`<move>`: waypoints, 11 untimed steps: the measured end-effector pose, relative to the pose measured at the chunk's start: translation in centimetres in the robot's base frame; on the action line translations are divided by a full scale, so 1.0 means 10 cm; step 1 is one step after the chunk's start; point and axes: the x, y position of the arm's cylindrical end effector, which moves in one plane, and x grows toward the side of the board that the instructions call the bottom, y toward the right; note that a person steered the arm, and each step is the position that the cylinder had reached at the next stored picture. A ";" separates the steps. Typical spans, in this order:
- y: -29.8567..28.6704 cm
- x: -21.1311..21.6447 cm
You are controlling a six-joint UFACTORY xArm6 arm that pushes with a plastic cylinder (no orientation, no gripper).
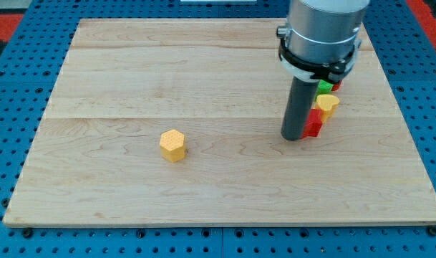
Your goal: Nudge yellow hexagon a bit right
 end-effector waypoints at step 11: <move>-1.72 0.29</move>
